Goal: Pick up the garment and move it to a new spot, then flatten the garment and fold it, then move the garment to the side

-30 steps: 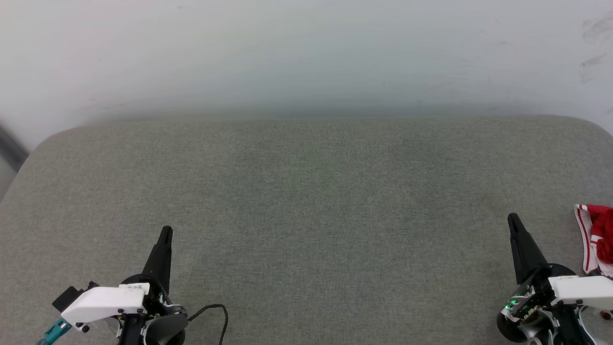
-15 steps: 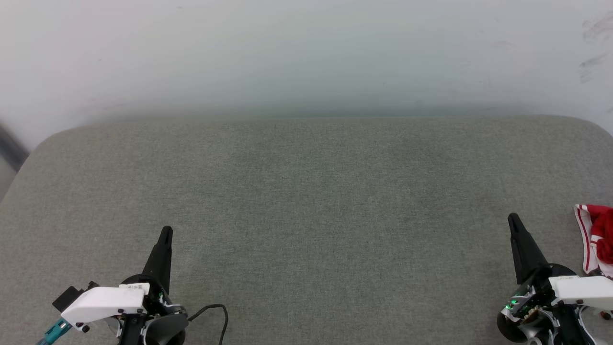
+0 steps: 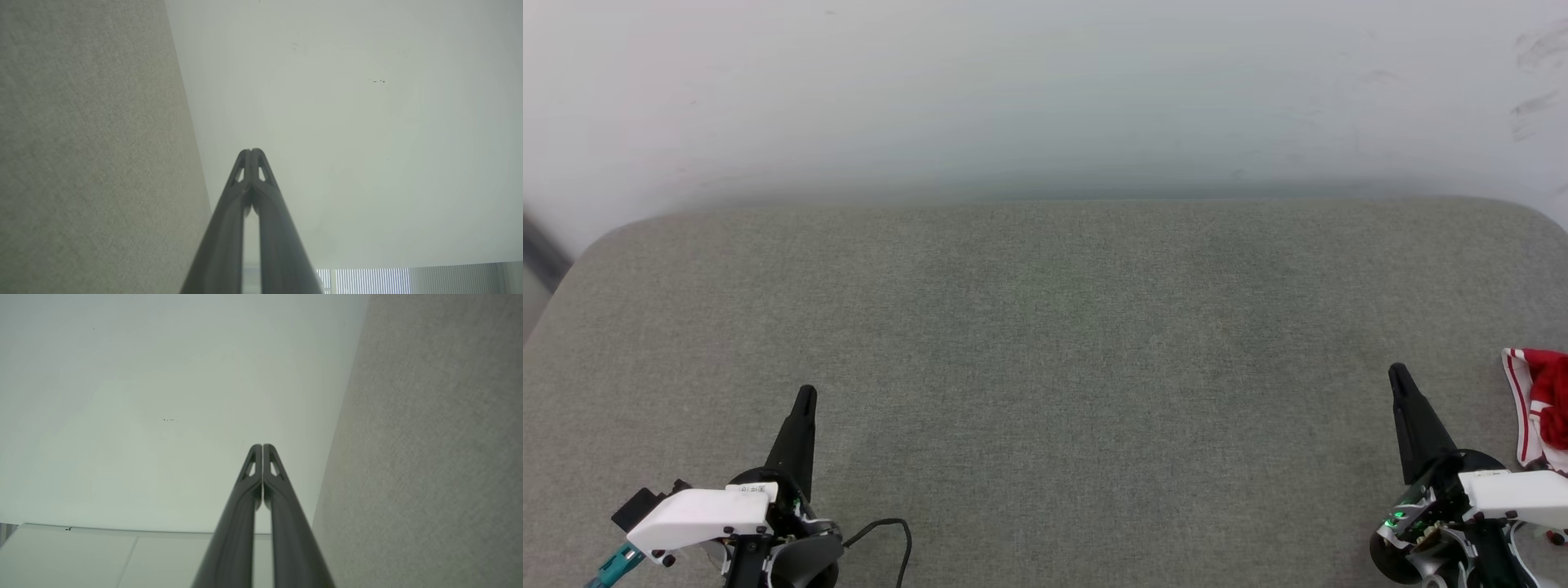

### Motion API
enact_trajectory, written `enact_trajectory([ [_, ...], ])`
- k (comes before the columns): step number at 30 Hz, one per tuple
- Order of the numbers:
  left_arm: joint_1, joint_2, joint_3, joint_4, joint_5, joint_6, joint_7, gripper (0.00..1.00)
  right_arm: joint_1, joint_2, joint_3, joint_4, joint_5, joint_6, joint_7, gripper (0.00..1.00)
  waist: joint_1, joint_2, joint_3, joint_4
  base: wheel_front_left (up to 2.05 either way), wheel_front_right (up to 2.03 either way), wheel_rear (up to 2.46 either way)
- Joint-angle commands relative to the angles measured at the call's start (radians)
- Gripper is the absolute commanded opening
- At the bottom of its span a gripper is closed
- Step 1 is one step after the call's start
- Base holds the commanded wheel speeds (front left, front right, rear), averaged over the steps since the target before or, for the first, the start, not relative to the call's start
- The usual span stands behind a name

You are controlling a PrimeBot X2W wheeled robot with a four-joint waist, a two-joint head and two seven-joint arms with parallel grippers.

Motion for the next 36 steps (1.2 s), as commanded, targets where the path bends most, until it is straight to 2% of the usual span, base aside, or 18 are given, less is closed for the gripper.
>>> enact_trajectory([
  [1,-0.007,0.0,0.002,0.001,0.0,-0.003,0.004,0.0,-0.01,0.004,-0.003,0.002,-0.005,0.0,0.003,0.0,0.0,0.0,0.0,0.0,0.0,0.0,0.0],
  [36,-0.008,-0.004,0.008,0.001,0.007,-0.003,0.008,0.0,-0.011,0.008,-0.008,0.002,-0.009,0.0,0.007,0.0,0.0,0.0,0.0,0.0,0.0,0.0,0.0],
])
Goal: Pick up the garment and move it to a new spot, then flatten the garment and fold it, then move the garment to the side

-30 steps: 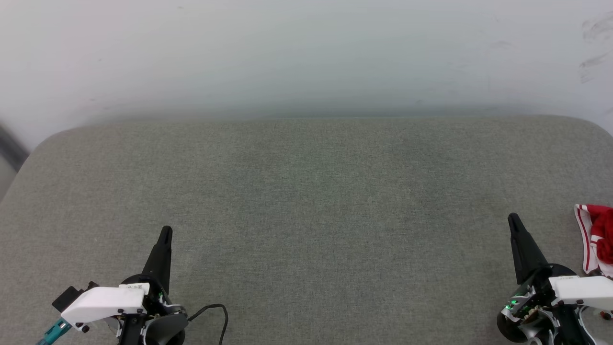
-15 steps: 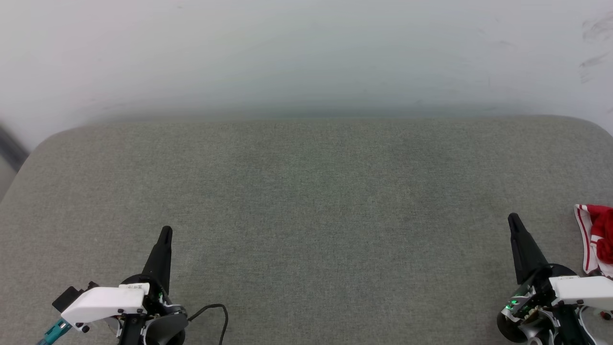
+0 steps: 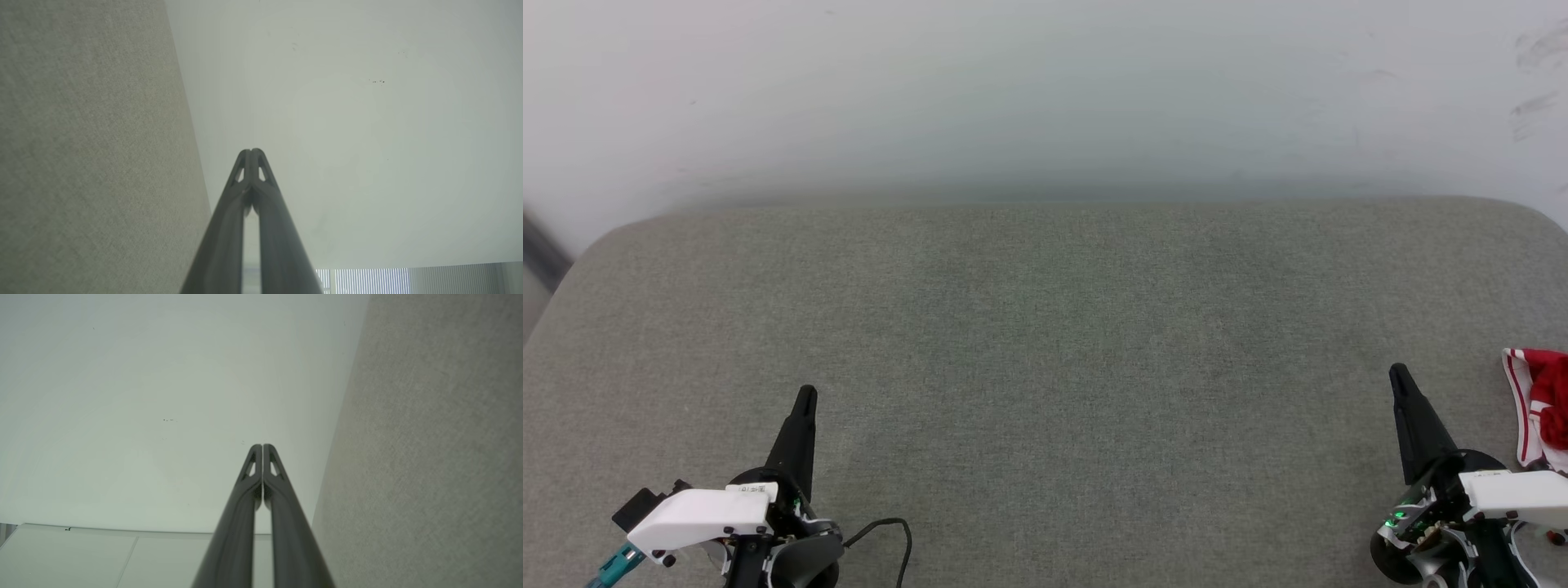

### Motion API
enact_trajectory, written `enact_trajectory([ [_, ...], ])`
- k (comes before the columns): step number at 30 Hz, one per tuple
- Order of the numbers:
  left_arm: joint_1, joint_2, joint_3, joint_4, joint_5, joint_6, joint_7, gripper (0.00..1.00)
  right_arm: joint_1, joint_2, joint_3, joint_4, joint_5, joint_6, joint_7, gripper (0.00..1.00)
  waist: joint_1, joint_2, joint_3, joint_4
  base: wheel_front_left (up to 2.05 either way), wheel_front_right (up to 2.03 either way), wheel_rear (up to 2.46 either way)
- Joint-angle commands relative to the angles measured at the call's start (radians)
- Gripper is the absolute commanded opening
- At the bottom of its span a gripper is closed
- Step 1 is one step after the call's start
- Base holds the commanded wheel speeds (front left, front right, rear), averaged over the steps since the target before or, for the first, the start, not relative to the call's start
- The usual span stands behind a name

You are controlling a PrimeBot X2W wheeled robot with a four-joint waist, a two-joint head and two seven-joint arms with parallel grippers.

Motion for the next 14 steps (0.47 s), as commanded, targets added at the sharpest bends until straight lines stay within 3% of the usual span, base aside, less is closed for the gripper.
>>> enact_trajectory([
  [1,-0.008,0.0,0.003,0.001,0.005,-0.003,0.004,0.0,-0.011,0.004,-0.002,0.002,-0.003,0.0,0.003,0.0,0.0,0.0,0.0,0.0,0.0,0.0,0.0],
  [14,-0.008,-0.001,0.005,0.001,0.007,-0.003,0.004,0.0,-0.011,0.005,-0.003,0.002,-0.004,0.0,0.005,0.0,0.0,0.0,0.0,0.0,0.0,0.0,0.0],
])
